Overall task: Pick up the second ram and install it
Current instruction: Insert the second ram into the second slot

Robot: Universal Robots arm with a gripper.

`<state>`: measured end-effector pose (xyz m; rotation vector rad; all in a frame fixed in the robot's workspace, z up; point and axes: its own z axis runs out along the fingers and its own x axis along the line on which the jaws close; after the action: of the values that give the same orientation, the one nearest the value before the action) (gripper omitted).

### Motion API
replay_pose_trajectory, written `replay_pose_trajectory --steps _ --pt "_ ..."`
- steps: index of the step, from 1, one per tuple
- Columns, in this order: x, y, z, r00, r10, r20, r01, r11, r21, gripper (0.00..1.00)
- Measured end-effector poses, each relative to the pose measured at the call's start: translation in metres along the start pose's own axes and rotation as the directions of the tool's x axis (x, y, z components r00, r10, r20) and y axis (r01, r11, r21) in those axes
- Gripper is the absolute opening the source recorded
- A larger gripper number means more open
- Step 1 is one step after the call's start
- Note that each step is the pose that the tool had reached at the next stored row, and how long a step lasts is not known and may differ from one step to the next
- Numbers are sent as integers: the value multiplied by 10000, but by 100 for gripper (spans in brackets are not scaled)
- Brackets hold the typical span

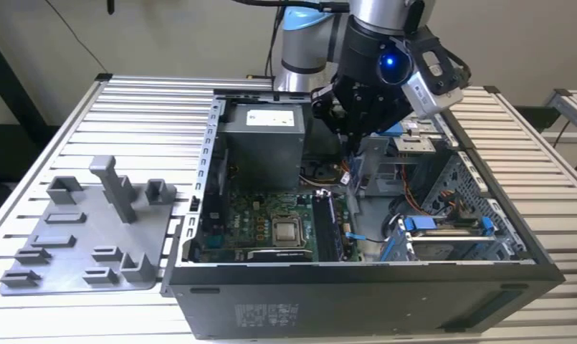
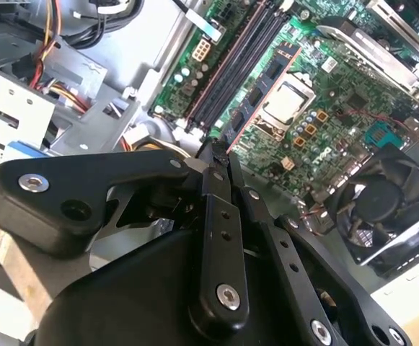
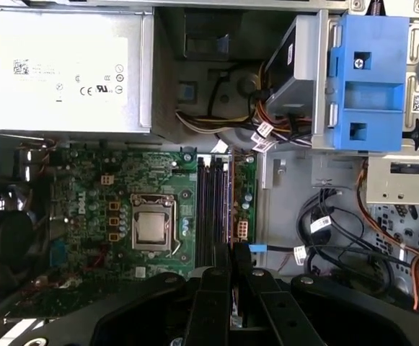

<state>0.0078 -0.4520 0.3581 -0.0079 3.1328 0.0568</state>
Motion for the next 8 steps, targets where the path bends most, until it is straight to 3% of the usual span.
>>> replay_pose_trajectory --steps 8 --pt "26 -9 92 9999 0 -138 0 10000 1 14"
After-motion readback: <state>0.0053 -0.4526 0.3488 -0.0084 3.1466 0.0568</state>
